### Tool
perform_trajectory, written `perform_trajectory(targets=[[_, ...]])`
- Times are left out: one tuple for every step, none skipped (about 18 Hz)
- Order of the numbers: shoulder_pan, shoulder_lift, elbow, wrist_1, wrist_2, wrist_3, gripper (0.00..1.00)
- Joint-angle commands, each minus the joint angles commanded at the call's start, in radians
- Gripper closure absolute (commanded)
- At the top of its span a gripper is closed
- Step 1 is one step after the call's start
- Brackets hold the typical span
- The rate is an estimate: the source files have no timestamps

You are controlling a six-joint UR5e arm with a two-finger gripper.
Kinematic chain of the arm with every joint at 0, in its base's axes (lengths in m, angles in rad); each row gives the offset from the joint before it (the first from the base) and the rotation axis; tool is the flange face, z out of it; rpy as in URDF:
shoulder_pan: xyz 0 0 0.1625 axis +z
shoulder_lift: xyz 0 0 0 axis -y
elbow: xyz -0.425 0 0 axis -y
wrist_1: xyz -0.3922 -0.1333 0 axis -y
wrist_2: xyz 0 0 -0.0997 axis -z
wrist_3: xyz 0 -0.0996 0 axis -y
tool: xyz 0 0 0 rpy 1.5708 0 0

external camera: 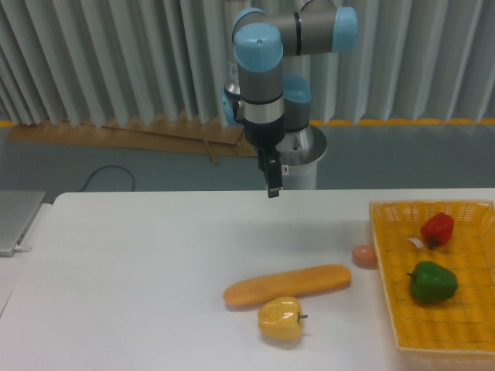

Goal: Place the red pepper on the table
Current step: 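Move the open gripper from above the table toward the yellow basket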

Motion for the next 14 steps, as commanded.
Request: perform_trajectory(targets=[[0.002,-0.002,0.0,0.005,-0.001,-0.004,0.0],[0.003,-0.003,0.0,0.006,-0.001,0.002,0.0],[0.005,-0.003,0.0,0.006,-0.001,0.003,0.0],[0.006,-0.003,0.001,0.006,0.0,0.005,0.0],[0.006,-0.003,0.001,0.006,0.003,0.011,0.0],[0.006,-0.002,0.001,0.006,0.008,0.035,0.0],[0.008,-0.002,0.006,0.005,0.012,0.068,0.0],[0.012,-0.002,0.007,0.003,0.012,0.1,0.0],[0.02,-0.002,0.006,0.003,0.011,0.12,0.0],[0.02,0.0,0.006,0.003,0.011,0.123,0.0],[0.022,-0.002,0.006,0.002,0.012,0.123,0.0],[0.022,-0.002,0.007,0.0,0.012,0.125,0.0],[0.022,0.0,0.01,0.0,0.011,0.125,0.0],[0.023,0.0,0.01,0.0,0.009,0.125,0.0]])
